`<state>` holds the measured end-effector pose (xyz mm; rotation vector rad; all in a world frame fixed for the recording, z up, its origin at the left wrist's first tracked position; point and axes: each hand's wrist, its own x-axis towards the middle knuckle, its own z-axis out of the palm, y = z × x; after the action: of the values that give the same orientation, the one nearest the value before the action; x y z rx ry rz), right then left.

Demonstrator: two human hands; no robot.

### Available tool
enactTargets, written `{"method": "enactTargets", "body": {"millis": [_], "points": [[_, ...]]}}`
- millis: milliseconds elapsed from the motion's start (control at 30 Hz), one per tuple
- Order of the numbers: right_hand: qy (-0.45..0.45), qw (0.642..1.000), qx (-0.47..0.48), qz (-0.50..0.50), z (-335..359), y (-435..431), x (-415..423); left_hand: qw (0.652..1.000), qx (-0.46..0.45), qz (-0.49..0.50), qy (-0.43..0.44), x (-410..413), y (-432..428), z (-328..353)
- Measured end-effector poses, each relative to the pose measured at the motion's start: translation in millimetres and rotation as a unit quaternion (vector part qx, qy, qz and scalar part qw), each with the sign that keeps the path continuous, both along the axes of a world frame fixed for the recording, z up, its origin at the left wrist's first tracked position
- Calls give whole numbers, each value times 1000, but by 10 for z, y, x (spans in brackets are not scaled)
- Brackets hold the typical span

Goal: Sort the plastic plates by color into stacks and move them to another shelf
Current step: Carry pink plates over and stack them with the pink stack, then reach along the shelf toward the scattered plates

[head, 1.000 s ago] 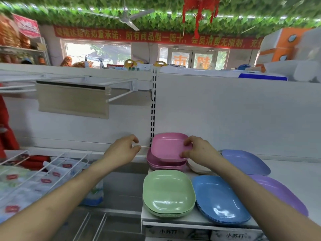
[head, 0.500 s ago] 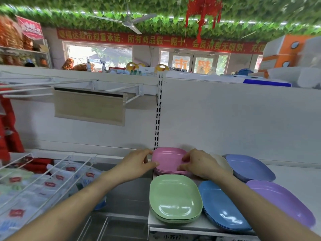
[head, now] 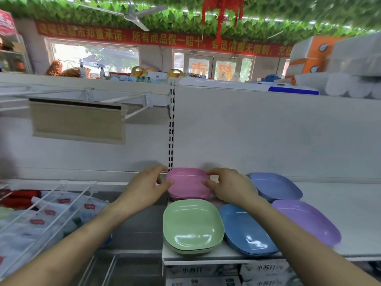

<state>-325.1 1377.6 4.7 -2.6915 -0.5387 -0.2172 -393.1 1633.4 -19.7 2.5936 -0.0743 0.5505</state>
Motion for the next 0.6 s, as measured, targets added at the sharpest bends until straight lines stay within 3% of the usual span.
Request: {"method": "enactTargets", "body": {"millis": [233,600], "points": [[-38,999,37,1,204,-889,-132,998,-2,20,-67,56,-790,346],[-72,989,71,-108,322,-3816,-491,994,3,-98,-53,369,-3633,462]]}}
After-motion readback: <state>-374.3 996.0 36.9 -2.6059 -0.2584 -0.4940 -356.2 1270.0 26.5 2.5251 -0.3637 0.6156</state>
